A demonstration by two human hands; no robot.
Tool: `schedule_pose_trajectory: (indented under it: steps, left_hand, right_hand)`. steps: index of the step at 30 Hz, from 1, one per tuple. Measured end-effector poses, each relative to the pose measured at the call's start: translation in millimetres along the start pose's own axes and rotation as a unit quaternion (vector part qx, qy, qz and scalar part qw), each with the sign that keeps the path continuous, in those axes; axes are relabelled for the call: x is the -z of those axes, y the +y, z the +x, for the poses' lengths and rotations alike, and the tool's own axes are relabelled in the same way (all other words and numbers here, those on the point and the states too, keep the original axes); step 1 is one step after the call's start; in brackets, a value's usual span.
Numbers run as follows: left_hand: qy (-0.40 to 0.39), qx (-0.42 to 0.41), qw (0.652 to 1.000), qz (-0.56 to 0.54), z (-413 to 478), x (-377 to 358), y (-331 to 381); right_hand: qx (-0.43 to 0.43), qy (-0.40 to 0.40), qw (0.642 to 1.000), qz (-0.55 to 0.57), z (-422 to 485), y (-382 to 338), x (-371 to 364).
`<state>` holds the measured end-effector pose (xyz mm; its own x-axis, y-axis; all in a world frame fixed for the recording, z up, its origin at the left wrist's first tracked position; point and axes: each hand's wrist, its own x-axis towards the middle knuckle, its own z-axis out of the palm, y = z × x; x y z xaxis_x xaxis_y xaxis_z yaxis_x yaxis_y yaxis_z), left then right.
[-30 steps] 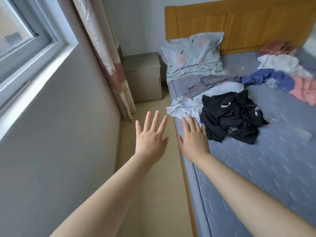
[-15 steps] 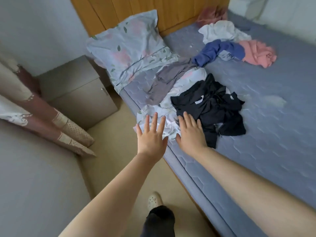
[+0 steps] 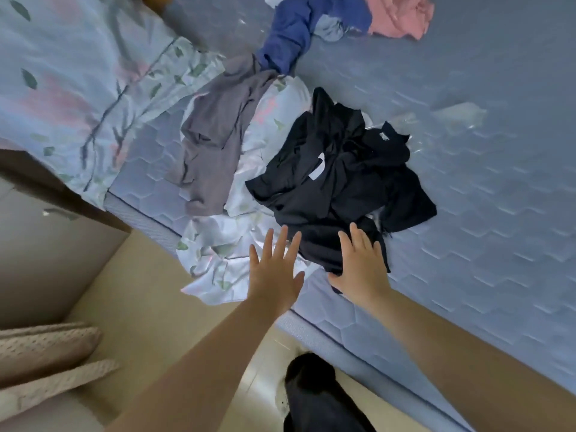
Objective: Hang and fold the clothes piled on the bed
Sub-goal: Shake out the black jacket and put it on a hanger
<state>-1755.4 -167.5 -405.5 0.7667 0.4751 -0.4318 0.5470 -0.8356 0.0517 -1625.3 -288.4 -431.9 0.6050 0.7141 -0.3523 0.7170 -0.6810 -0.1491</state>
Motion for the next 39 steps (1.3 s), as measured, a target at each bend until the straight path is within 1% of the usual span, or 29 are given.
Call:
schedule_pose_trajectory:
  steps: [4, 8, 10, 12, 14, 16, 18, 20, 22, 23, 24, 25, 26, 27, 28, 29, 30, 31, 32, 33, 34, 35, 36, 37, 38, 39]
  left_hand:
    - [-0.029, -0.036, 0.998, 0.032, 57.4, -26.6, -2.4]
    - [-0.028, -0.079, 0.995, 0.056, 124.6, -41.7, -2.7]
    - [-0.024, -0.109, 0.991, 0.07, 156.3, -51.7, -3.9]
    - [-0.022, -0.153, 0.982, 0.113, 186.2, -62.9, -7.8]
    - [-0.024, -0.179, 0.972, 0.153, 216.2, -72.4, -14.6]
    - [-0.021, -0.176, 0.971, 0.163, 242.5, -76.5, -20.2]
    - [-0.033, -0.181, 0.97, 0.162, 257.5, -74.9, -20.1]
    - [-0.062, -0.201, 0.966, 0.154, 262.9, -73.8, -18.4]
    - [-0.098, -0.221, 0.961, 0.133, 260.7, -71.0, -18.0]
    - [-0.119, -0.228, 0.959, 0.117, 258.3, -68.9, -18.0]
    - [-0.14, -0.231, 0.958, 0.094, 255.3, -66.1, -18.3]
    - [-0.149, -0.234, 0.959, 0.063, 251.9, -62.4, -19.1]
    - [-0.135, -0.244, 0.96, 0.026, 248.6, -56.1, -20.0]
    - [-0.083, -0.265, 0.961, -0.017, 246.1, -48.4, -21.6]
    - [-0.008, -0.287, 0.956, -0.055, 245.6, -40.4, -23.4]
    - [0.059, -0.3, 0.948, -0.088, 246.7, -33.5, -25.1]
    - [0.113, -0.297, 0.94, -0.124, 249.1, -27.7, -26.0]
    - [0.143, -0.278, 0.937, -0.156, 252.5, -21.6, -25.6]
    - [0.158, -0.243, 0.939, -0.183, 256.4, -15.3, -24.8]
    - [0.163, -0.201, 0.944, -0.203, 260.6, -10.4, -23.9]
    - [0.168, -0.164, 0.948, -0.215, 265.1, -7.7, -23.4]
    - [0.173, -0.137, 0.951, -0.215, 269.7, -8.1, -23.9]
    - [0.171, -0.121, 0.955, -0.208, 273.5, -10.3, -25.5]
    - [0.162, -0.113, 0.96, -0.198, 275.6, -13.5, -28.0]
    - [0.148, -0.116, 0.965, -0.183, 276.2, -17.5, -31.1]
    - [0.131, -0.13, 0.97, -0.158, 275.7, -22.2, -34.9]
  right_hand:
    - [-0.064, -0.056, 0.996, 0.007, 50.9, 16.6, -35.6]
    - [-0.079, -0.126, 0.989, -0.019, 89.2, 26.2, -73.0]
    - [-0.099, -0.155, 0.983, -0.021, 104.8, 31.4, -90.8]
    - [-0.129, -0.167, 0.977, -0.011, 119.5, 37.4, -106.5]
    - [-0.149, -0.155, 0.976, 0.009, 130.9, 42.1, -119.8]
    - [-0.163, -0.129, 0.978, 0.02, 138.0, 42.3, -130.1]
    - [-0.167, -0.084, 0.982, 0.02, 140.5, 40.5, -135.2]
    - [-0.176, -0.053, 0.982, 0.037, 139.3, 38.0, -136.1]
    - [-0.185, -0.052, 0.979, 0.074, 134.4, 35.1, -133.9]
    - [-0.179, -0.05, 0.979, 0.087, 129.7, 33.1, -130.3]
    - [-0.161, -0.03, 0.982, 0.097, 123.3, 31.0, -126.0]
    - [-0.136, 0.009, 0.985, 0.107, 116.5, 30.3, -121.3]
    - [-0.117, 0.064, 0.984, 0.12, 109.9, 31.2, -115.9]
    - [-0.11, 0.13, 0.976, 0.136, 106.1, 33.3, -107.0]
    - [-0.118, 0.195, 0.962, 0.153, 106.6, 36.7, -96.6]
    - [-0.13, 0.244, 0.946, 0.166, 111.3, 40.4, -84.6]
    - [-0.145, 0.279, 0.933, 0.175, 119.7, 44.4, -72.3]
    - [-0.16, 0.296, 0.923, 0.187, 131.7, 48.6, -59.8]
    - [-0.176, 0.298, 0.917, 0.198, 146.3, 51.9, -50.3]
    - [-0.186, 0.279, 0.92, 0.204, 163.2, 54.2, -42.9]
    - [-0.189, 0.242, 0.932, 0.195, 179.7, 55.0, -39.0]
    - [-0.181, 0.184, 0.951, 0.173, 195.0, 55.5, -38.6]
    - [-0.166, 0.112, 0.968, 0.15, 209.3, 57.2, -43.3]
    - [-0.153, 0.038, 0.979, 0.132, 221.0, 58.7, -50.3]
    - [-0.147, -0.025, 0.982, 0.119, 229.5, 60.3, -60.2]
    - [-0.148, -0.065, 0.981, 0.104, 235.2, 61.0, -71.0]
